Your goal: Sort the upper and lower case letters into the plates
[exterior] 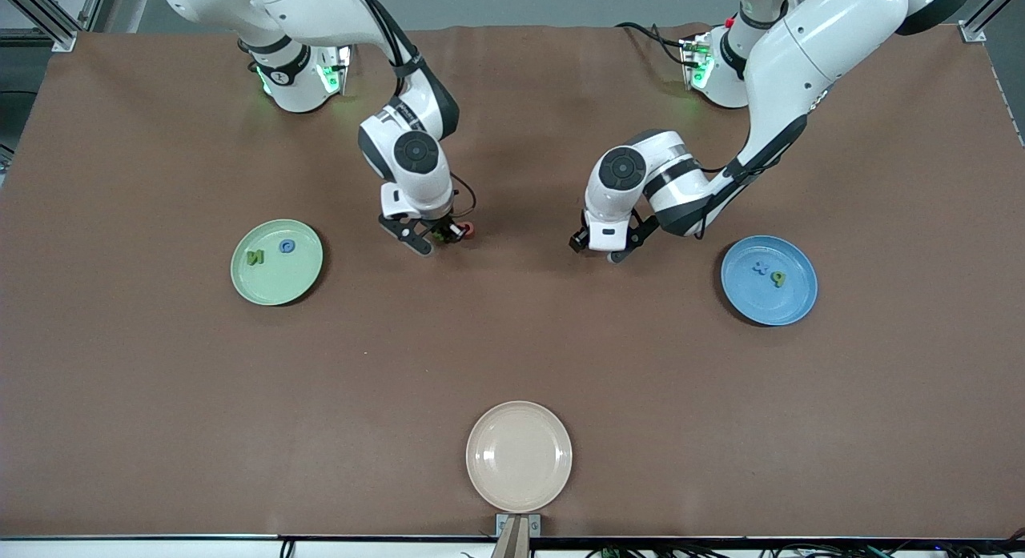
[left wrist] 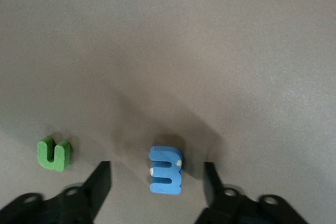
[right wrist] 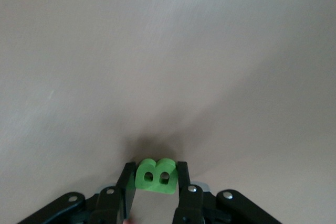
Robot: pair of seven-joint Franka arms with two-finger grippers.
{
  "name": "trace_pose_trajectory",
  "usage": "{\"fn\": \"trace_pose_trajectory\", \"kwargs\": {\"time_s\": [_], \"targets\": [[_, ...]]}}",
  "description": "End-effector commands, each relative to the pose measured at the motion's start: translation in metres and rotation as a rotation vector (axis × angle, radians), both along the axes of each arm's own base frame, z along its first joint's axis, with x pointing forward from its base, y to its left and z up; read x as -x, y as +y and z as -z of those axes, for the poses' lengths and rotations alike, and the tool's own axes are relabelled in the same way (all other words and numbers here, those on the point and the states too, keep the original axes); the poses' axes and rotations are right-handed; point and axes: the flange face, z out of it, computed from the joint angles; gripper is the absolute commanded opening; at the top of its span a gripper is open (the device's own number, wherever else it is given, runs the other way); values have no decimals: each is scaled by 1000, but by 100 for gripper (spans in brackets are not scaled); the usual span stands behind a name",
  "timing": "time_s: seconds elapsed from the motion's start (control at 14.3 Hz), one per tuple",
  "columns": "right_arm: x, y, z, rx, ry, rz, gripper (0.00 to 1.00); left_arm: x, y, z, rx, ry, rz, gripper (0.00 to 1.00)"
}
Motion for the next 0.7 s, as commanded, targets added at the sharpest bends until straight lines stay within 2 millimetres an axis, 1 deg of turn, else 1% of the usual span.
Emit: {"fn": "trace_pose_trajectory", "kwargs": {"time_s": [0.0, 0.07, 0.14, 0.28, 0.42, 0.56, 0.63], "targets": [[-22, -54, -38, -6, 19, -87, 0, -2, -3, 1, 7, -3, -24, 63], [-25, -72, -44, -15, 23, -119, 0, -2, -3, 2, 7, 0, -26, 61], [-29, -96, -49, -23, 29, -144, 0, -2, -3, 2, 8, 1, -26, 60], [-34, -134, -57, -37, 33, -199, 0, -1, -4, 3, 8, 3, -28, 59], [-43, -170, -56, -31, 40, -238, 0, 1, -8, 3, 14, 2, -24, 59], [-50, -204, -51, -25, 41, -267, 0, -1, -7, 4, 21, -2, -29, 53], [-50, -219, -48, -29, 46, -286, 0, 1, -9, 7, 23, -4, -25, 49]]}}
